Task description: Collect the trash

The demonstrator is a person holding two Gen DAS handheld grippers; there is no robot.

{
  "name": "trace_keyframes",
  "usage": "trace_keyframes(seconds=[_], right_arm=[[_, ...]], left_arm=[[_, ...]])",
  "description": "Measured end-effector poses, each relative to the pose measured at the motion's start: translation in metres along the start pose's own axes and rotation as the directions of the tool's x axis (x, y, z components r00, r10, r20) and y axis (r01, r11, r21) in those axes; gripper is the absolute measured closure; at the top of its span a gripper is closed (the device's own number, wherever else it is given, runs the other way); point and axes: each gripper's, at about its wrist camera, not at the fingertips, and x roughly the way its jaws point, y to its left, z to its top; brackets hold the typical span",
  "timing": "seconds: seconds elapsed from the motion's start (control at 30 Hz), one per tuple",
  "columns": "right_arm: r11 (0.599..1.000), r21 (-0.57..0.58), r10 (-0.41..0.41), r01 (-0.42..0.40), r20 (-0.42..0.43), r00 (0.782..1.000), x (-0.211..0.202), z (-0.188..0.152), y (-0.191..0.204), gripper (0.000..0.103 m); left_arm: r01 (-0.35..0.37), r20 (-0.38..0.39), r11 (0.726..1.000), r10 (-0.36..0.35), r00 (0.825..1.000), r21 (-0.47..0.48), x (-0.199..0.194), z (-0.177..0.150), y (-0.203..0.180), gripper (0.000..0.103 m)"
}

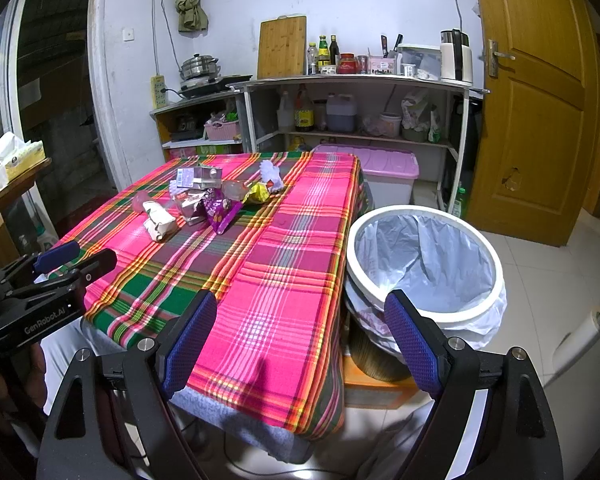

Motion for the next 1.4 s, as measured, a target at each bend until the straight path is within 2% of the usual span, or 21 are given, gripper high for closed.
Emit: trace_keyframes(seconds=[1.0, 1.4], right_arm=[[1.000, 0.000, 0.001, -0.001, -0.001, 1.000, 0.000, 0.000, 0.000, 0.017], [1.000, -0.004, 0.012, -0.012, -0.015, 1.000, 0.010, 0.000, 0.001, 0.017]], left_arm=[[-0.002, 0.000, 1.000, 0.002, 1.000, 0.001, 0.000, -0.003, 0.000, 0.034], [0.042, -0.023, 0.999, -0.042, 0.999, -0.019, 0.012, -0.004, 0.009, 0.034]])
